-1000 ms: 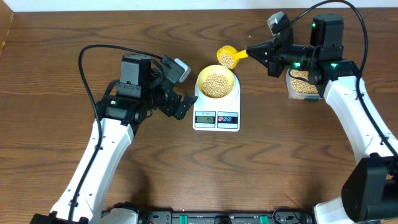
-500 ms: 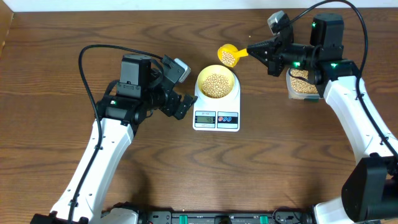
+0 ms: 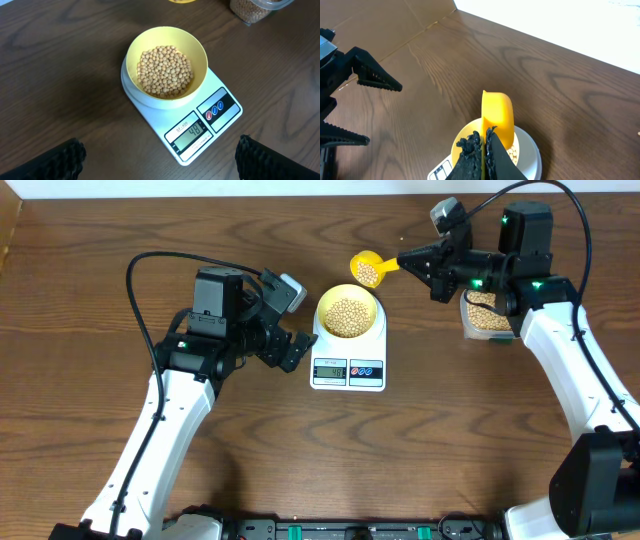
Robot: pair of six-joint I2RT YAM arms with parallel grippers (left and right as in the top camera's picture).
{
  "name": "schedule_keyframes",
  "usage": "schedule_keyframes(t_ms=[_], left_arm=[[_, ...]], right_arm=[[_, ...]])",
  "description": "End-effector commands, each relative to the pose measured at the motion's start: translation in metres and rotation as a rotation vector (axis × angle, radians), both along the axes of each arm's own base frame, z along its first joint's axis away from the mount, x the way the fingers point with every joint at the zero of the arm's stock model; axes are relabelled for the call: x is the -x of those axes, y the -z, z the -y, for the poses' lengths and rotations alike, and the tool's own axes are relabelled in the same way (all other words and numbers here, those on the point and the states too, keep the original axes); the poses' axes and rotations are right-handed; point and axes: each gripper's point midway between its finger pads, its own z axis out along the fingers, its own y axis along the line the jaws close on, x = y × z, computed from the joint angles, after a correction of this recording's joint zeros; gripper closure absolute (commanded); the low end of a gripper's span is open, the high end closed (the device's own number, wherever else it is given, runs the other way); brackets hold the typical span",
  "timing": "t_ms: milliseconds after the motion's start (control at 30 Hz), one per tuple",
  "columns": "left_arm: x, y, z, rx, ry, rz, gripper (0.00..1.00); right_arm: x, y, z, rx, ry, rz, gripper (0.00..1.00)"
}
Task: Scoop item into bowl and weigh 50g on scale
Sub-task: 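Tilt the scoop slightly to trickle soybeans into the bowl, then hold the scoop still above the bowl while the scale settles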
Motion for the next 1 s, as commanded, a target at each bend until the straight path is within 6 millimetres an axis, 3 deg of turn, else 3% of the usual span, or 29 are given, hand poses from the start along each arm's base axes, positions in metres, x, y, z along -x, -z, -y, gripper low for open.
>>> schedule_keyframes(t_ms=[0,433,600,967], left_arm=[[0.0008,-0.008,0.0017,0.003,0.019,0.028,0.02],[0.0008,-0.008,0.0017,0.003,0.019,0.028,0.02],[0.0008,-0.008,0.0017,0.003,0.019,0.028,0.03],[0.0009,-0.008,0.0018,0.003,0.019,0.028,0.02]], right_arm=[[0.0017,-0.0003,-0.0044,0.002,-0.019,0.013,0.99],[0.0042,0.003,-0.0046,0.005,-0.02,-0.01,0.99],[-0.0017,-0.0058,-0.007,-0.007,-0.019,0.043,0.99],[0.0027,0.0013,-0.007,0.0,-0.019,-0.002,0.99]])
